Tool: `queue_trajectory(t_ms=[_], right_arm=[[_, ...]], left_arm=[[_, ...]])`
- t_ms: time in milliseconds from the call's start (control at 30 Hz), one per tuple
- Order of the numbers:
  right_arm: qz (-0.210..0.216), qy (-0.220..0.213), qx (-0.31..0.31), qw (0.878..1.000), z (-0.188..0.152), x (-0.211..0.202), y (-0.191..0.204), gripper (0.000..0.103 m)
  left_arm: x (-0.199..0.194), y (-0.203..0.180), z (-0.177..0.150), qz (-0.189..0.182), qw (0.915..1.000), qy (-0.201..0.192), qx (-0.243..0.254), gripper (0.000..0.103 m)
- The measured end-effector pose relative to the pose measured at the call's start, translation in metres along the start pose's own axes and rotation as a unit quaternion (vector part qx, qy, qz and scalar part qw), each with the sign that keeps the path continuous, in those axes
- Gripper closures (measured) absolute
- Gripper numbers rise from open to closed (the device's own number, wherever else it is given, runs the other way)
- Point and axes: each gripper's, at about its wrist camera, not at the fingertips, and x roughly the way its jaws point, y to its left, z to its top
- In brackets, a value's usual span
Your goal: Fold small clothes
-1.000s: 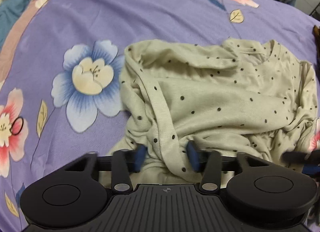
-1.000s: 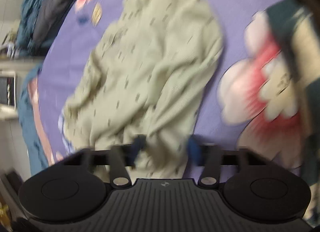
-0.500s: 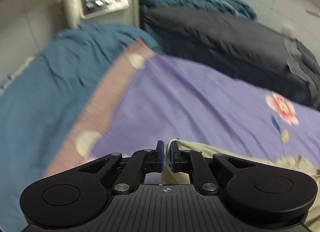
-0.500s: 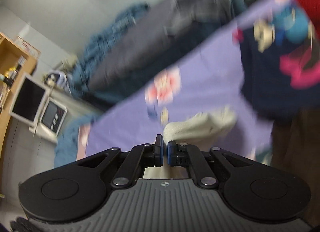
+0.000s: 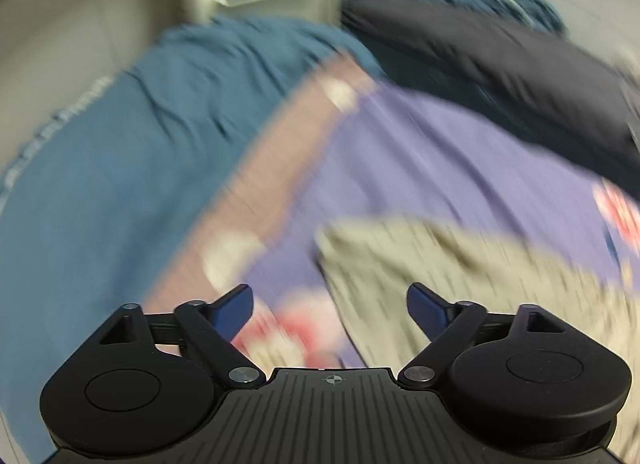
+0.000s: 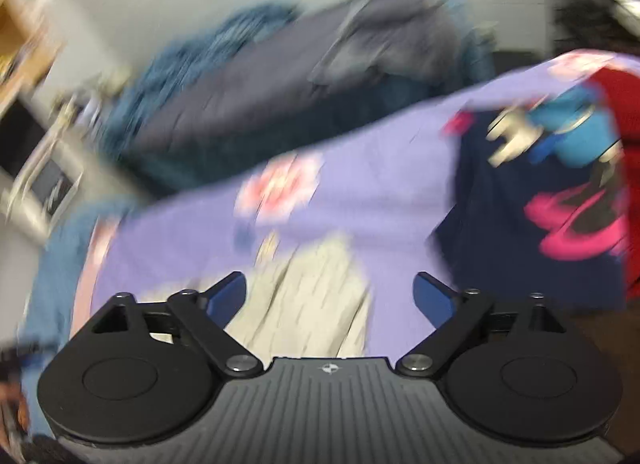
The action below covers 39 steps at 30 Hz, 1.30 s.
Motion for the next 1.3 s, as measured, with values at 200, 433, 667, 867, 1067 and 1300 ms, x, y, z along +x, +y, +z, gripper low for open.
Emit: queue_trajectory(t_ms=[200,433,667,867,1067,1300], right_arm=[[0.074,0.111,0.022,0.991,-0.049,0.056,0.037,0.030],[0.127,0.199,0.047,0.971,-0.071,0.110,0.096,0.034],[0.137,0.249,0.102,0.953,-0.095,0.148,0.111,0.042],[0.113,0.259,0.113,0.953,-0.104,0.164,0.120,0.042],[0.112,0.259,0.151,0.948,-0.118,0.184,0.127,0.099],[0.097,0.195,0.162,0.962,-0.107,0.153,0.109,0.099]], left_arm=[[0.002,-0.076,-0.082,-0.042,0.9945,0.033,0.090,0.000],[0.030,-0.162,-0.130,0.039,0.9624,0.032,0.267,0.000],[0.031,-0.109,-0.094,0.063,0.9853,0.018,0.158,0.056],[-0.004,0.015,-0.060,0.108,0.9939,-0.001,0.021,0.031],[-0.018,0.014,-0.076,0.055,0.9984,-0.005,0.007,0.000],[0.001,-0.117,-0.128,-0.010,0.9660,-0.026,0.257,0.000]])
